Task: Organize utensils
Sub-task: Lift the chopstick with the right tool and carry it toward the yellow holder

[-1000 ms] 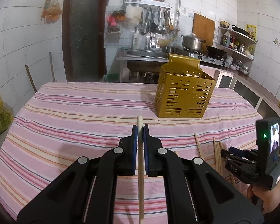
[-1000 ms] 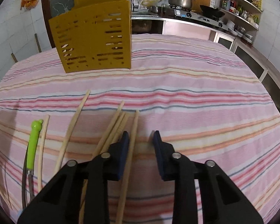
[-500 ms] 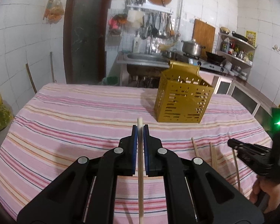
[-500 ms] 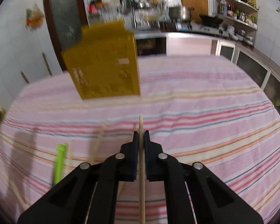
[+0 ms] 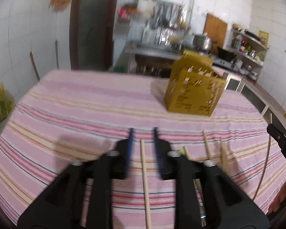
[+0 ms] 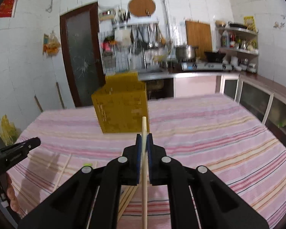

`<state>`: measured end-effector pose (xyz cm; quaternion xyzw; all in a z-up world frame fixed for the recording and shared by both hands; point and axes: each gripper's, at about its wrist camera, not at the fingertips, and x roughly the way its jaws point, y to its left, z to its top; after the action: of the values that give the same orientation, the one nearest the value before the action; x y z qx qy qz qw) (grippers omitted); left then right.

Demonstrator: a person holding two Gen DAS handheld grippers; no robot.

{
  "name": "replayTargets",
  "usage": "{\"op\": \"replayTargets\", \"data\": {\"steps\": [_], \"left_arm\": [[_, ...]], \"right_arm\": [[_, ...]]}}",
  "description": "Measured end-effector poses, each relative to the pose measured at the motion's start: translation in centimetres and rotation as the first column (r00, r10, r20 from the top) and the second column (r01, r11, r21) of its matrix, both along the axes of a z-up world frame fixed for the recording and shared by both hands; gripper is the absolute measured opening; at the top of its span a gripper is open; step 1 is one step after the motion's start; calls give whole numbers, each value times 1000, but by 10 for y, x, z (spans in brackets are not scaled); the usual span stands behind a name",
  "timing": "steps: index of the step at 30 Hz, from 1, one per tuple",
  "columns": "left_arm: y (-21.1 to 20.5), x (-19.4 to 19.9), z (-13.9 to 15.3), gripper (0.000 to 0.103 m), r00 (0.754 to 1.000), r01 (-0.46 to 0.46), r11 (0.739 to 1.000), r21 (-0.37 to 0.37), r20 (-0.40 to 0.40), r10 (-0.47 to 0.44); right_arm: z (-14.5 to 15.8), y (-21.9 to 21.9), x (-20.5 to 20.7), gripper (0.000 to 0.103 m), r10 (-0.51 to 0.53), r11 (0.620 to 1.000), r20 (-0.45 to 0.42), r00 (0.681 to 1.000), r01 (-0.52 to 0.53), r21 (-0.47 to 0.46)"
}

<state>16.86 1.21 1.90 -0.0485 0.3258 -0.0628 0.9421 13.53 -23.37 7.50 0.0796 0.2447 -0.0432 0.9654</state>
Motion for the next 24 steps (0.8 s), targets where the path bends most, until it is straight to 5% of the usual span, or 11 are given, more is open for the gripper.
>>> {"op": "replayTargets", "data": {"steps": [2, 10, 12, 14, 19, 24], "left_arm": [[-3, 8, -11, 65, 1000, -4, 999, 33, -20, 5], [-22, 39, -58, 65, 987, 42, 990, 138, -161, -19], [-24, 45, -65, 53, 983, 45, 986, 157, -184, -16], [-26, 53, -74, 31, 971, 65, 983, 169, -236, -24], [-31, 61, -79, 28, 967, 69, 980, 185, -254, -20], [-36, 69, -79, 9, 962, 87, 982, 170, -271, -38]], "right_arm": [[-6, -1, 10, 6, -10, 1000, -23, 1000, 10, -9], [-31, -4, 38, 6, -33, 999, -86, 996, 30, -38], [-35, -5, 42, 6, -36, 999, -98, 995, 32, -37], [-38, -6, 41, 6, -37, 999, -107, 994, 33, -31], [-46, -7, 46, 6, -37, 999, -129, 991, 34, -22], [-48, -6, 49, 6, -41, 999, -134, 990, 38, -22]]}}
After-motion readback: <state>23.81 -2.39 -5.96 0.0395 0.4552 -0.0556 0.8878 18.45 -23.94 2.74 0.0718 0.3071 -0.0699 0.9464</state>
